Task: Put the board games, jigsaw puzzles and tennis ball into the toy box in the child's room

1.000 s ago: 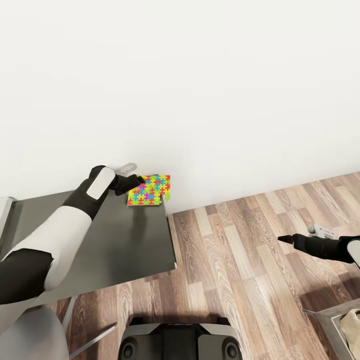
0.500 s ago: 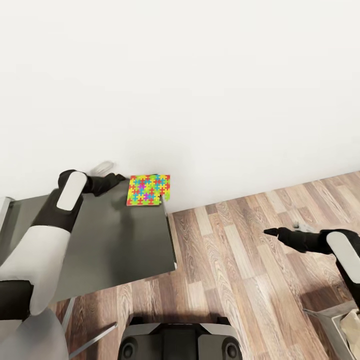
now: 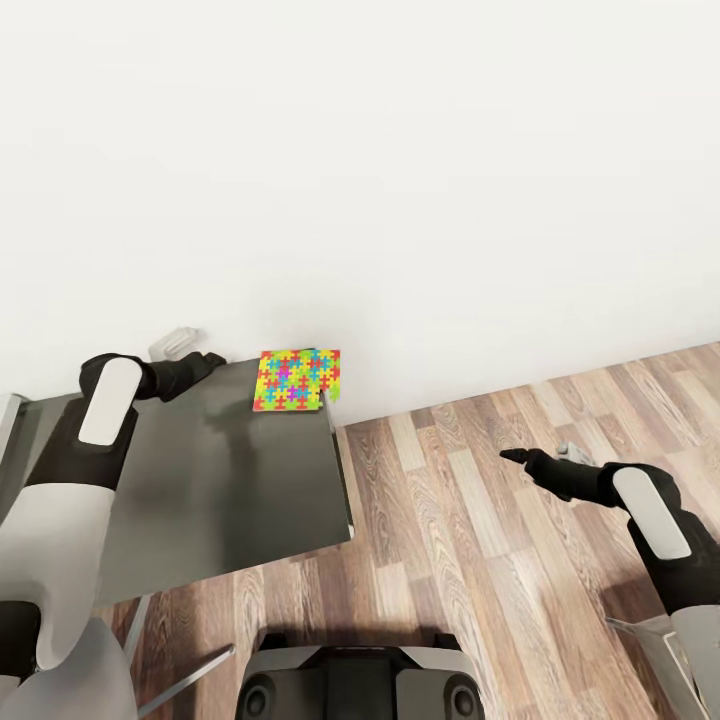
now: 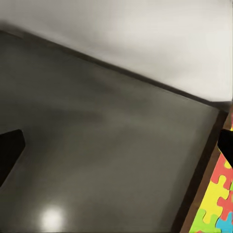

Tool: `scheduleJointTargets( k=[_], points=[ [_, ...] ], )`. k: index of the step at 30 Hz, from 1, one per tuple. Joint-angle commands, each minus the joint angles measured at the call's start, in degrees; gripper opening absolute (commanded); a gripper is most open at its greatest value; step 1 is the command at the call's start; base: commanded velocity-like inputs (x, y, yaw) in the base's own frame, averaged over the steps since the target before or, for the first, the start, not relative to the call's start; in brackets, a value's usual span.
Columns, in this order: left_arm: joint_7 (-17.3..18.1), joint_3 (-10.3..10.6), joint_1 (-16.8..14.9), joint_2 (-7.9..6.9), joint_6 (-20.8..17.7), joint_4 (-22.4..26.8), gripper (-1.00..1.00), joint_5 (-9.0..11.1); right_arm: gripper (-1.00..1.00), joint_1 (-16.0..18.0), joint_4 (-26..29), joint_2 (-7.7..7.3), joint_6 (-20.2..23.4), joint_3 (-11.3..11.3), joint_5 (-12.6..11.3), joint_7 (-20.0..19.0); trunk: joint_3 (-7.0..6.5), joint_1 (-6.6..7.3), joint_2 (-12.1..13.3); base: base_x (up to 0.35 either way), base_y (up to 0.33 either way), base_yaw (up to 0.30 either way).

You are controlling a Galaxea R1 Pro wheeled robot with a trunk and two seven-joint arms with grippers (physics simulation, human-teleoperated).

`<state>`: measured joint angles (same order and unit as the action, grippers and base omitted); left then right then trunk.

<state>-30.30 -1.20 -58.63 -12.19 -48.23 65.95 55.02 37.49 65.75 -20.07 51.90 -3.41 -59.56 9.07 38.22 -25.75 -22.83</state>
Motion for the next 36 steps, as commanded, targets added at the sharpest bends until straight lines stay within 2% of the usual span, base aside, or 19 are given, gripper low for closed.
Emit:
scheduleJointTargets(
  k=[1,34,36],
  points=[
    [-0.54,-0.01,-0.03,-0.03,-0.12,0.05,1.0,0.64,1.0,0.03,-0.27,0.0,0.2,-0.03,-0.61,0.56,0.07,-0.03,-0.09,0.0,0.0,0.0],
    [-0.54,-0.01,-0.03,-0.03,-0.12,0.05,1.0,0.64,1.0,0.03,-0.59,0.0,0.2,-0.03,-0.61,0.56,0.07,-0.03,-0.09,0.0,0.0,0.0],
    [-0.42,-0.07,-0.16,-0.14,-0.14,-0.34,1.0,-0.03,1.0,-0.62,-0.01,-0.29,0.0,-0.05,-0.94,1.22,0.07,-0.03,-0.09,0.0,0.0,0.0]
  ],
)
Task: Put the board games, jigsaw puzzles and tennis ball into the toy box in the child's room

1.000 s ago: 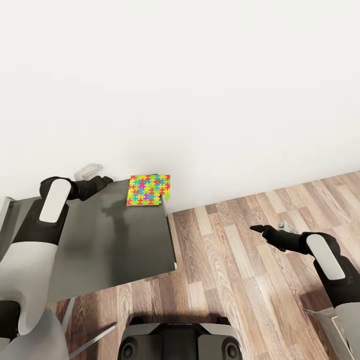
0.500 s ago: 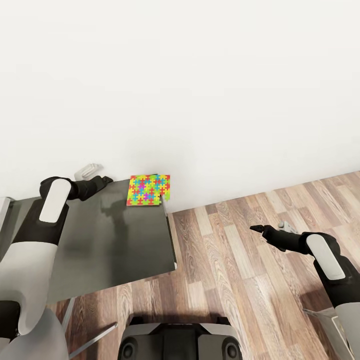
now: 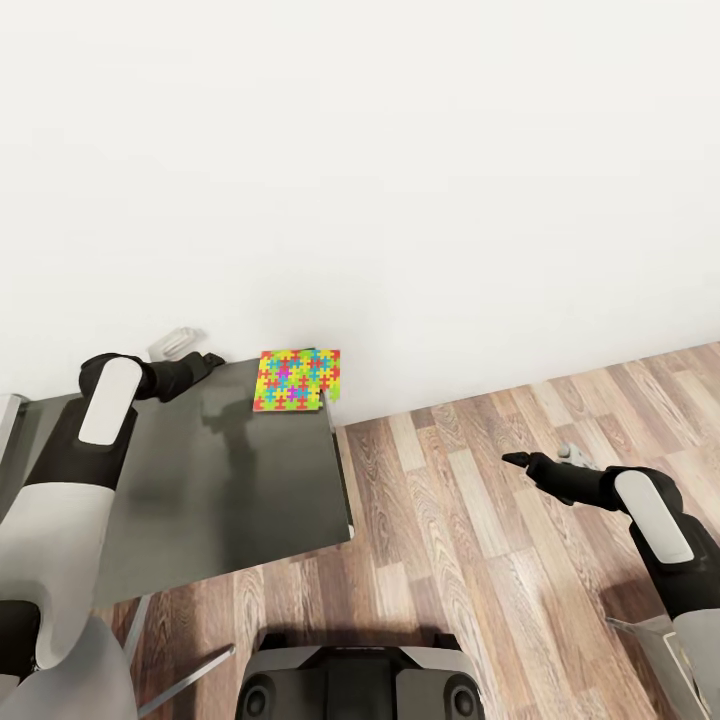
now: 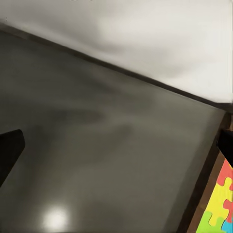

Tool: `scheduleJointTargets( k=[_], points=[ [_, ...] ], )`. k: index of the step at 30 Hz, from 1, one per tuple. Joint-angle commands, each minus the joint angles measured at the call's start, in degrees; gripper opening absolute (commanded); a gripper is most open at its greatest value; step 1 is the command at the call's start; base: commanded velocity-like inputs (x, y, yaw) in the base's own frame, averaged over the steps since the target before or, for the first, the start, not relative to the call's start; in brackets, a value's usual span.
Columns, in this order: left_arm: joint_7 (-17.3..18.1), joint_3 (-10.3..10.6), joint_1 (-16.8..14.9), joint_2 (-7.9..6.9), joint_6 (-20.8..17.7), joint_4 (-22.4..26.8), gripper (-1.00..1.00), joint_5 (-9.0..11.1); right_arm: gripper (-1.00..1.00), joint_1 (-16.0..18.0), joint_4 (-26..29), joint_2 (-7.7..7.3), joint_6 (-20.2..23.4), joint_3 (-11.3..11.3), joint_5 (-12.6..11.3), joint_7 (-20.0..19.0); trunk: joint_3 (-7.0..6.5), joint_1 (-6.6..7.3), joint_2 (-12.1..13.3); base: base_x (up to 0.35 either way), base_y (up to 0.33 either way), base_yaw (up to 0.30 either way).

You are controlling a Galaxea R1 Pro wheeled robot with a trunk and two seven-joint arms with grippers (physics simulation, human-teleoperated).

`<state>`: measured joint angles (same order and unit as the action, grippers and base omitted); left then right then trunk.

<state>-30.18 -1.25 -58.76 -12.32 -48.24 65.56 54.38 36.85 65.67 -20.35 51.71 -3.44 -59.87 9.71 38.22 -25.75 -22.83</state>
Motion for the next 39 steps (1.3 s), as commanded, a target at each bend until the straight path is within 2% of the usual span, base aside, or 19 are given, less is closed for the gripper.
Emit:
scheduleJointTargets(
  k=[1,4,13,19,20,39],
  points=[
    [-0.53,-0.02,-0.04,-0.01,-0.13,0.05,1.0,0.39,1.0,-0.09,0.07,-0.01,0.19,-0.02,-0.62,0.9,0.07,-0.03,-0.09,0.0,0.0,0.0],
    [-0.34,-0.99,0.94,-0.59,-0.45,1.02,1.0,1.31,1.0,0.5,-0.9,0.97,-0.79,-1.0,-1.16,0.36,0.07,-0.03,-0.09,0.0,0.0,0.0],
    [-0.19,-3.88,3.82,-1.05,-0.71,3.9,1.0,4.04,1.0,0.74,0.1,3.81,-2.57,-3.88,-1.16,-2.43,0.07,-0.03,-0.09,0.0,0.0,0.0],
    [-0.19,-5.27,4.59,-1.18,-0.77,5.82,1.0,5.93,1.0,0.76,0.61,4.24,-2.87,-5.81,-1.14,-4.36,0.07,-0.03,-0.09,0.0,0.0,0.0],
    [-0.2,-5.34,4.72,-1.2,-0.76,6.29,1.0,8.57,1.0,0.76,0.66,4.28,-2.9,-5.9,-1.13,-5.1,0.07,-0.03,-0.09,0.0,0.0,0.0],
    [-0.11,-5.56,5.55,-1.25,-0.59,6.99,1.0,8.94,1.0,0.86,0.61,4.46,-3.01,-6.11,-1.16,-5.64,0.07,-0.03,-0.09,0.0,0.0,0.0]
  ],
)
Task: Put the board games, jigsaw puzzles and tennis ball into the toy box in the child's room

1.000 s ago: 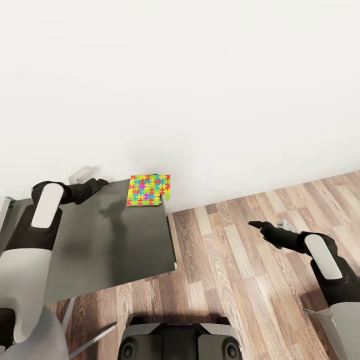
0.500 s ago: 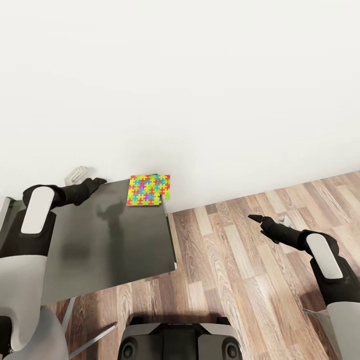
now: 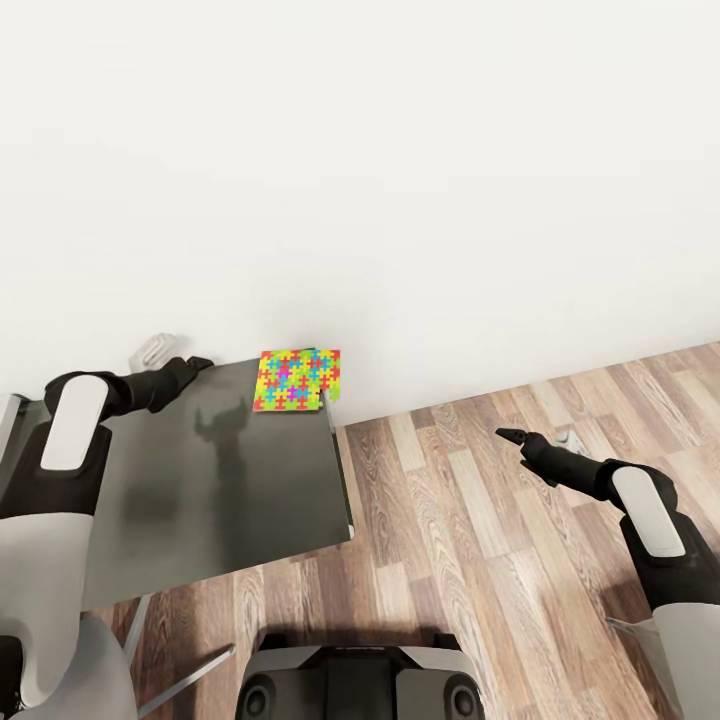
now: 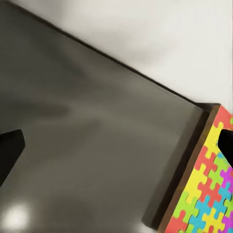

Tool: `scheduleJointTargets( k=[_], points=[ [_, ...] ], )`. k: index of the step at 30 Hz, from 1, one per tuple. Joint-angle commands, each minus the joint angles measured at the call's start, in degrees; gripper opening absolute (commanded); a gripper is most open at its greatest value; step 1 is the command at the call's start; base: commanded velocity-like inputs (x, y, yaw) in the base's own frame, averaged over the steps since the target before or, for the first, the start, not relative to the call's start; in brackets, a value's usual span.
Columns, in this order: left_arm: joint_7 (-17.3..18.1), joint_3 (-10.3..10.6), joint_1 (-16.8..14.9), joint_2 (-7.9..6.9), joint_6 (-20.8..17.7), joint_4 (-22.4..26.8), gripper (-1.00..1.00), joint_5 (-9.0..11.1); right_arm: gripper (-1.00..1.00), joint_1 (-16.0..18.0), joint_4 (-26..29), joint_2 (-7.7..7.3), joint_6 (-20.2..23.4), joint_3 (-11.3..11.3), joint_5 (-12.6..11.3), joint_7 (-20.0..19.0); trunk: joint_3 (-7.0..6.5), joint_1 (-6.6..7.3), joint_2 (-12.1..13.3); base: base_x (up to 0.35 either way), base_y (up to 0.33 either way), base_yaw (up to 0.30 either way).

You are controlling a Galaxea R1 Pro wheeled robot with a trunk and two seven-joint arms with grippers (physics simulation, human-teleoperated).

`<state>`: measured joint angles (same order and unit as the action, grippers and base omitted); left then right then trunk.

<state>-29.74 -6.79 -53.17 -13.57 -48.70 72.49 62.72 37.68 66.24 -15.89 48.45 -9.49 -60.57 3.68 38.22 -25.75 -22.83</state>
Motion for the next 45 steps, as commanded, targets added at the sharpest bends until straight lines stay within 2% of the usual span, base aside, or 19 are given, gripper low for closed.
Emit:
scheduleJointTargets(
  k=[1,12,18,21,22,25,26,29,30,32,33,37,38,43,45],
  points=[
    [-0.57,-0.02,0.0,0.0,-0.18,0.31,1.0,0.61,1.0,0.05,-0.06,0.01,0.25,-0.04,-0.46,0.36,0.07,-0.03,-0.09,0.0,0.0,0.0],
    [-0.93,0.06,0.97,0.33,-0.96,3.84,1.0,0.67,1.0,0.32,-0.86,0.11,0.24,-0.01,-0.5,0.24,0.07,-0.03,-0.09,0.0,0.0,0.0],
    [-1.03,0.13,1.7,0.46,-2.56,6.79,1.0,0.71,1.0,1.6,-4.59,0.17,0.29,0.9,-0.59,-1.68,0.07,-0.03,-0.09,0.0,0.0,0.0],
    [-1.07,0.22,2.63,0.74,-4.01,9.38,1.0,0.82,1.0,4.39,-10.13,0.13,0.22,3.05,-0.47,-8.12,0.07,-0.03,-0.09,0.0,0.0,0.0],
    [-1.07,0.22,2.63,0.74,-4.01,9.38,1.0,0.82,1.0,4.39,-10.13,0.13,0.22,3.05,-0.47,-8.12,0.07,-0.03,-0.09,0.0,0.0,0.0],
    [-1.14,0.26,3.49,1.44,-4.91,11.86,1.0,1.97,1.0,7.64,-17.41,-0.04,-0.29,6.19,0.23,-17.34,0.07,-0.03,-0.09,0.0,0.0,0.0],
    [-1.14,0.26,3.49,1.44,-4.91,11.86,1.0,1.97,1.0,7.64,-17.41,-0.04,-0.29,6.19,0.23,-17.34,0.07,-0.03,-0.09,0.0,0.0,0.0],
    [-1.38,0.2,4.21,2.3,-5.43,13.59,1.0,5.24,1.0,10.59,-23.17,-0.41,-1.06,8.9,1.7,-26.48,0.07,-0.03,-0.09,0.0,0.0,0.0],
    [-1.38,0.2,4.21,2.3,-5.43,13.59,1.0,5.24,1.0,10.59,-23.17,-0.41,-1.06,8.9,1.7,-26.48,0.07,-0.03,-0.09,0.0,0.0,0.0],
    [-1.9,0.25,4.82,2.72,-5.62,14.85,1.0,7.76,1.0,11.93,-25.4,-0.74,-1.29,10.0,2.68,-32.02,0.07,-0.03,-0.09,0.0,0.0,0.0],
    [-1.9,0.25,4.82,2.72,-5.62,14.85,1.0,7.76,1.0,11.93,-25.4,-0.74,-1.29,10.0,2.68,-32.02,0.07,-0.03,-0.09,0.0,0.0,0.0],
    [-4.12,0.65,5.89,3.45,-5.83,17.61,1.0,11.87,1.0,13.6,-28.14,-2.04,-1.53,11.09,3.99,-39.67,0.07,-0.03,-0.09,0.0,0.0,0.0],
    [-4.12,0.65,5.89,3.45,-5.83,17.61,1.0,11.87,1.0,13.6,-28.14,-2.04,-1.53,11.09,3.99,-39.67,0.07,-0.03,-0.09,0.0,0.0,0.0],
    [-6.64,1.42,6.53,4.84,-5.92,18.96,1.0,15.84,1.0,14.75,-29.42,-3.0,-1.71,11.66,4.52,-44.53,0.07,-0.03,-0.09,0.0,0.0,0.0],
    [-7.01,1.51,6.63,5.13,-5.93,19.09,1.0,16.51,1.0,14.86,-29.54,-3.09,-1.8,11.72,4.59,-45.55,0.07,-0.03,-0.09,0.0,0.0,0.0]
  ],
)
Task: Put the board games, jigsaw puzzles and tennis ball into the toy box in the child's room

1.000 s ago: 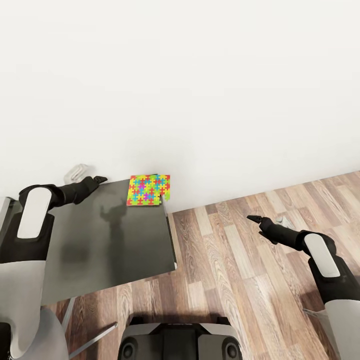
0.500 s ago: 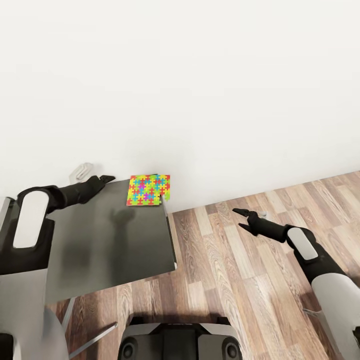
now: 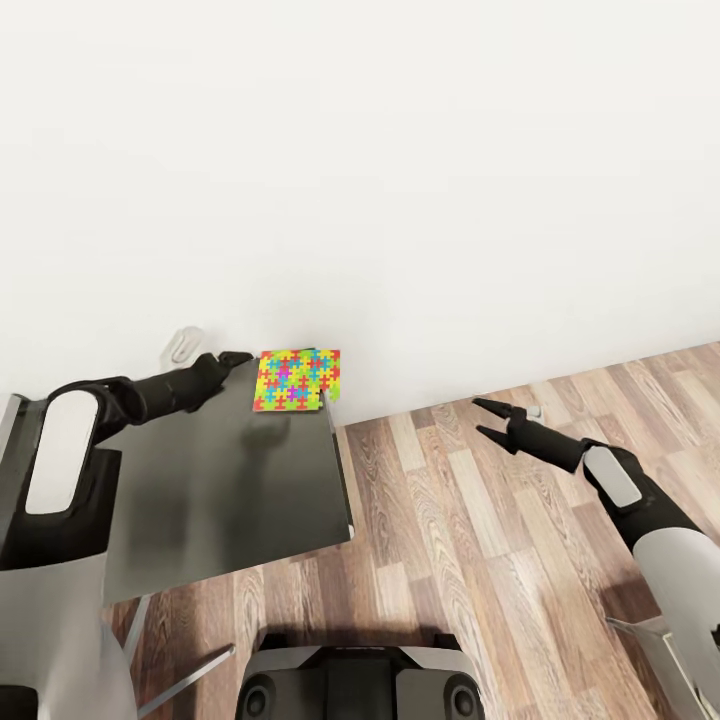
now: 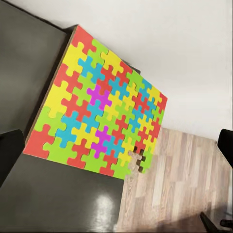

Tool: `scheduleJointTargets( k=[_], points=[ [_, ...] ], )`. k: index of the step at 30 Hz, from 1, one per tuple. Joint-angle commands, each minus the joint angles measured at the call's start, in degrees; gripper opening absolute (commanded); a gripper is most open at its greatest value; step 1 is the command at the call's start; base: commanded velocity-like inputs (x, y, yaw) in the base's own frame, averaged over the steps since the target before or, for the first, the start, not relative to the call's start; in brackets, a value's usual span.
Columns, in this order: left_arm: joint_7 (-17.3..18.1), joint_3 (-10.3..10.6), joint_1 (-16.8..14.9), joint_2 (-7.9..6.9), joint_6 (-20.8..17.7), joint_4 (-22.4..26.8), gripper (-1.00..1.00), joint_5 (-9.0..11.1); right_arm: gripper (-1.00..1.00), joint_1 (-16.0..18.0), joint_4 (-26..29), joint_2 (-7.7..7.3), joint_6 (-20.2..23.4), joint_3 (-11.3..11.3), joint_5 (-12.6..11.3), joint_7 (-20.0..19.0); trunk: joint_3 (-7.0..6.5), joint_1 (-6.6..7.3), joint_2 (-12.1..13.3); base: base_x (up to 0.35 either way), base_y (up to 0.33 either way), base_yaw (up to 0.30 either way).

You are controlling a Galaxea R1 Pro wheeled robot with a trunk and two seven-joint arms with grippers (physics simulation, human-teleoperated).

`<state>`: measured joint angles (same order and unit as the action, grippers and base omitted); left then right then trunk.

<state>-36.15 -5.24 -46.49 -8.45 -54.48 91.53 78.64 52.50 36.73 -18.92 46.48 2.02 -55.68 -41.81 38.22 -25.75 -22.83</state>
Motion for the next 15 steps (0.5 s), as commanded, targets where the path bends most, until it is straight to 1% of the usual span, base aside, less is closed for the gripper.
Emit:
scheduleJointTargets(
  k=[1,2,3,5,6,9,10,12,14,15],
  points=[
    [-0.92,0.05,0.09,0.31,-0.16,0.15,1.0,1.21,1.0,0.14,-0.13,-0.14,0.09,0.28,-0.24,-1.16,0.07,-0.03,-0.09,0.0,0.0,0.0],
    [-1.17,0.23,0.23,0.69,-0.16,0.24,1.0,1.73,1.0,0.19,-0.19,-0.18,-0.02,0.35,-0.18,-2.23,0.07,-0.03,-0.09,0.0,0.0,0.0],
    [-1.17,0.23,0.23,0.69,-0.16,0.24,1.0,1.73,1.0,0.19,-0.19,-0.18,-0.02,0.35,-0.18,-2.23,0.07,-0.03,-0.09,0.0,0.0,0.0],
    [-1.58,0.97,0.49,1.66,-0.17,0.36,1.0,2.47,1.0,0.19,-0.05,-0.25,-0.4,0.51,-0.1,-4.05,0.07,-0.03,-0.09,0.0,0.0,0.0],
    [-1.58,0.97,0.49,1.66,-0.17,0.36,1.0,2.47,1.0,0.19,-0.05,-0.25,-0.4,0.51,-0.1,-4.05,0.07,-0.03,-0.09,0.0,0.0,0.0],
    [-2.0,2.43,0.67,3.06,-0.18,0.46,1.0,3.15,1.0,0.02,0.6,-0.41,-1.31,0.63,-0.03,-5.69,0.07,-0.03,-0.09,0.0,0.0,0.0],
    [-2.0,2.43,0.67,3.06,-0.18,0.46,1.0,3.15,1.0,0.02,0.6,-0.41,-1.31,0.63,-0.03,-5.69,0.07,-0.03,-0.09,0.0,0.0,0.0],
    [-2.16,3.14,0.63,3.98,-0.18,0.5,1.0,3.45,1.0,-0.06,1.16,-0.54,-1.78,0.66,0.0,-6.24,0.07,-0.03,-0.09,0.0,0.0,0.0],
    [-2.26,3.73,0.56,5.13,-0.18,0.53,1.0,3.64,1.0,-0.11,1.59,-0.66,-2.07,0.68,0.01,-6.55,0.43,-0.47,-0.89,0.0,0.0,0.0],
    [-2.26,3.73,0.56,5.13,-0.18,0.53,1.0,3.64,1.0,-0.11,1.59,-0.66,-2.07,0.68,0.01,-6.55,0.61,-0.69,-1.3,0.0,0.0,0.0]
  ],
)
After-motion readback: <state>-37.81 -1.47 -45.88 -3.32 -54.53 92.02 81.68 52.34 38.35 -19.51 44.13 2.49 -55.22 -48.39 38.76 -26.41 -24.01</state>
